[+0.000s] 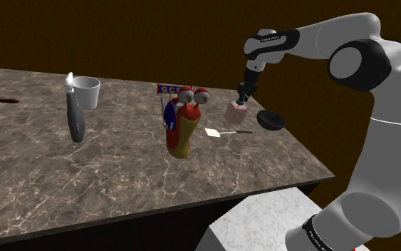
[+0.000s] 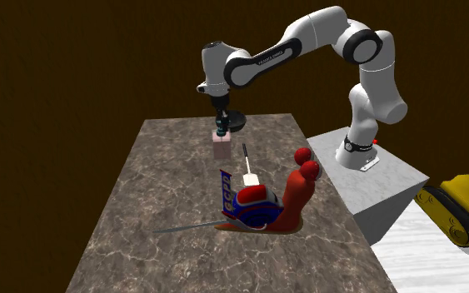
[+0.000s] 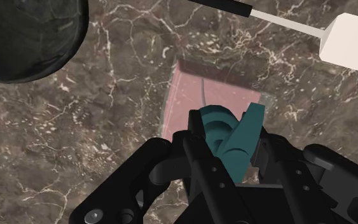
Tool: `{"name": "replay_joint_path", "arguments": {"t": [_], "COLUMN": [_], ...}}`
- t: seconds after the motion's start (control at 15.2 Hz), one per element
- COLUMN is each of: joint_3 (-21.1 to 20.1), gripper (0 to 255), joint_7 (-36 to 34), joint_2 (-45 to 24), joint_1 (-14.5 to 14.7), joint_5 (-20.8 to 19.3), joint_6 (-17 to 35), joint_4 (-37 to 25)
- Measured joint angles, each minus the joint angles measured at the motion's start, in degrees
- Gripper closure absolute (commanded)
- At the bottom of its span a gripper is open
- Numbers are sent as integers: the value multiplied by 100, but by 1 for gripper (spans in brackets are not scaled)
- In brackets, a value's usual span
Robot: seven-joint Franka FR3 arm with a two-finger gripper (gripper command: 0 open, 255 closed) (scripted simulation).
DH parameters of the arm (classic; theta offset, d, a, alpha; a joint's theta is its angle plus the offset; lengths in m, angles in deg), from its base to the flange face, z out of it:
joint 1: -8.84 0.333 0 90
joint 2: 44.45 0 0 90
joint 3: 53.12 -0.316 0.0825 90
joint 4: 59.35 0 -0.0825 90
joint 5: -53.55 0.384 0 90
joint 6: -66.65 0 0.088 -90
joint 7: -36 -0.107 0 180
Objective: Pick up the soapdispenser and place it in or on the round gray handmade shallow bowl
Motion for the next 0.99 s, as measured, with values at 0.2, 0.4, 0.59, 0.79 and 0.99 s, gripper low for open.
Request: {"name": "replay_joint_path", "arguments": {"t": [0.2,0.4,0.59,0.79,0.99], "joint_3": [0,0,2,6,18], "gripper": [255,255,255,255,255], "joint_7": [0,0,-1,-24,-21], "joint_2": [2,3,15,54,103], "joint_1": [0,0,1,7,-5], "joint_5": [0,0,-4,-19,-34], "joint_6": [0,1,-27,-215,-412], "joint_4": [-1,1,-12,-163,-314]}}
